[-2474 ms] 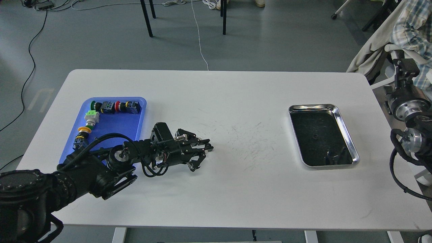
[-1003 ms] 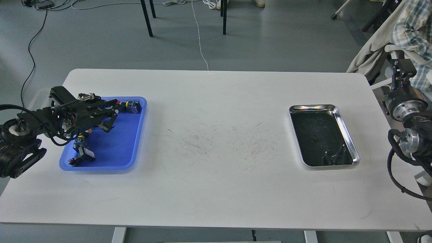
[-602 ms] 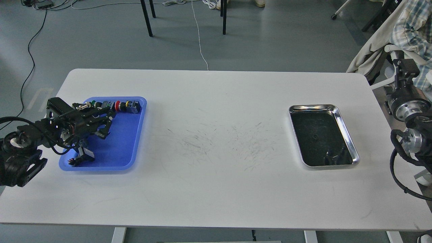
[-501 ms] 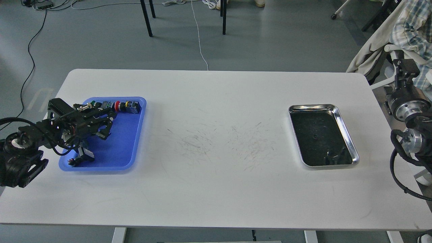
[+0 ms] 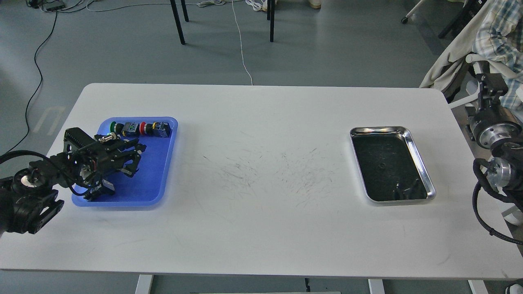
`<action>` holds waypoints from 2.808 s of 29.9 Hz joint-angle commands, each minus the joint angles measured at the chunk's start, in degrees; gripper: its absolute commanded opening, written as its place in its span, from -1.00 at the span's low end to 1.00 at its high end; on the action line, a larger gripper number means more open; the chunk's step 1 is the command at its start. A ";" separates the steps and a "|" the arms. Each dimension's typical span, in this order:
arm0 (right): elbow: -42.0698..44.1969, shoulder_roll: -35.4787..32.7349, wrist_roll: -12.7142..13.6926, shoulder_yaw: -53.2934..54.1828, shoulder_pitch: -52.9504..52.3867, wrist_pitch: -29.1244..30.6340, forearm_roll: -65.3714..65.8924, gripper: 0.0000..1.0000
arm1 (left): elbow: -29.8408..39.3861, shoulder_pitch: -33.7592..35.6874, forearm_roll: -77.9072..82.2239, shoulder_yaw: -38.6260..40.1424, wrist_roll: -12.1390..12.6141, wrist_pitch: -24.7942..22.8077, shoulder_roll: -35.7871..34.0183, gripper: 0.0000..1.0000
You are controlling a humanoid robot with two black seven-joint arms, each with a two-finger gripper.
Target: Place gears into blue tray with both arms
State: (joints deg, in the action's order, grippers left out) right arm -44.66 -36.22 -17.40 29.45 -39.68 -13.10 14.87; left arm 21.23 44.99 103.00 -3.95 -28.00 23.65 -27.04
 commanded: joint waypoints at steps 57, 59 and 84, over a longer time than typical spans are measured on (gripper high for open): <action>-11.84 -9.04 0.00 -5.09 0.22 0.88 7.89 0.91 | 0.83 9.33 -80.67 7.81 0.00 -36.20 -9.52 0.71; -13.25 -9.92 0.00 -6.15 -0.22 0.88 8.95 0.91 | 1.45 8.45 -80.85 10.53 0.00 -39.45 -9.69 0.71; -16.60 -11.16 0.18 -15.81 -4.08 1.76 23.44 0.91 | 0.75 6.95 -90.94 16.25 0.00 -51.50 -7.23 0.96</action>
State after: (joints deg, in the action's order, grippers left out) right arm -61.27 -47.30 -17.31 16.82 -41.89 -12.03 34.55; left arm 22.07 51.94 15.56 11.05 -28.00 -25.13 -34.52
